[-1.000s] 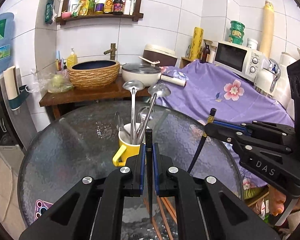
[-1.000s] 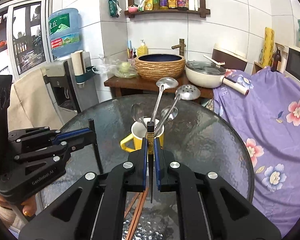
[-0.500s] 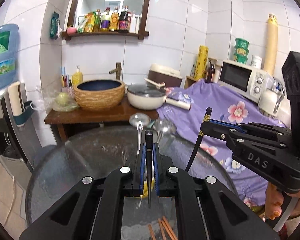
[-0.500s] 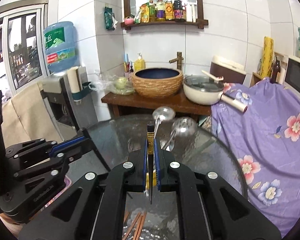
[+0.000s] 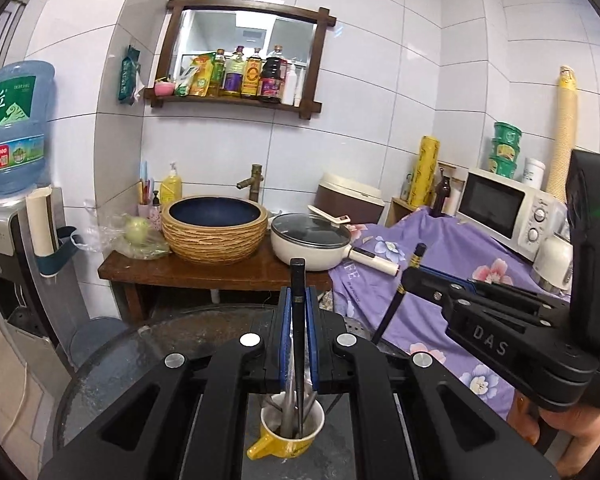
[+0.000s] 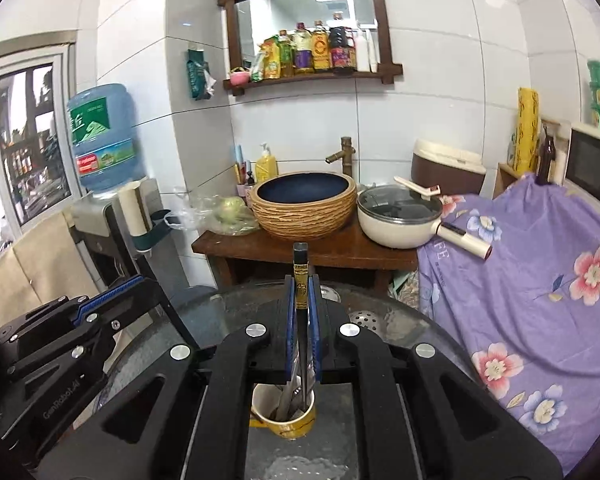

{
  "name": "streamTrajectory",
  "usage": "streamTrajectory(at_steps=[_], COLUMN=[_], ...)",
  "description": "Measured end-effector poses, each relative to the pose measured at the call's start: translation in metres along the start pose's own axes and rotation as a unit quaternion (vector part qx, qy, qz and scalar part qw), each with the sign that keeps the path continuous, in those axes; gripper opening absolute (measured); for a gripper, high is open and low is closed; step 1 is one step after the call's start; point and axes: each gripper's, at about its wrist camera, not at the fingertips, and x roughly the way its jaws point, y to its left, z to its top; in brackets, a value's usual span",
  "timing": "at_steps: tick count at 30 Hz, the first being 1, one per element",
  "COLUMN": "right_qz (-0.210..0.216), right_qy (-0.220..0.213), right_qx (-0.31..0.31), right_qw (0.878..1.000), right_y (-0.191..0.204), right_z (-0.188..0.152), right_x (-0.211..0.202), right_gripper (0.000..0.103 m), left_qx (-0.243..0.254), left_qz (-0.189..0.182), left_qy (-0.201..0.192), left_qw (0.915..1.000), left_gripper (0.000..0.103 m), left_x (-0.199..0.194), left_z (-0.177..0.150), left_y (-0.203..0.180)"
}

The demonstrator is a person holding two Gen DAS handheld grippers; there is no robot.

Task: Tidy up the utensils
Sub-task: 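Lower the black chopsticks into the mug and open both tools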

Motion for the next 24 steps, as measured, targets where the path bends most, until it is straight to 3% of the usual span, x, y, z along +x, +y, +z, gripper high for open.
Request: streamTrajectory(at_steps=[12,24], right_qz=[-0.005,0.0], right_qy=[0.051,0.09], right_qx=[0.019,0.02], right_qw=[0.999,0.996], right_y=[-0.017,-0.02], right_z=[-0.038,-0.082], right_x=[0.057,0.082], right_gripper=[0.007,0.008], left_qx=[-0.028,-0.023], left_qz=[0.024,0.028], left_qy=[0.058,0.086], left_qw=[0.9976,0.9956], left_gripper=[0.007,0.007], left_x=[0.061,0.074], left_z=[-0.034,-0.071], left_y=[0.028,0.038])
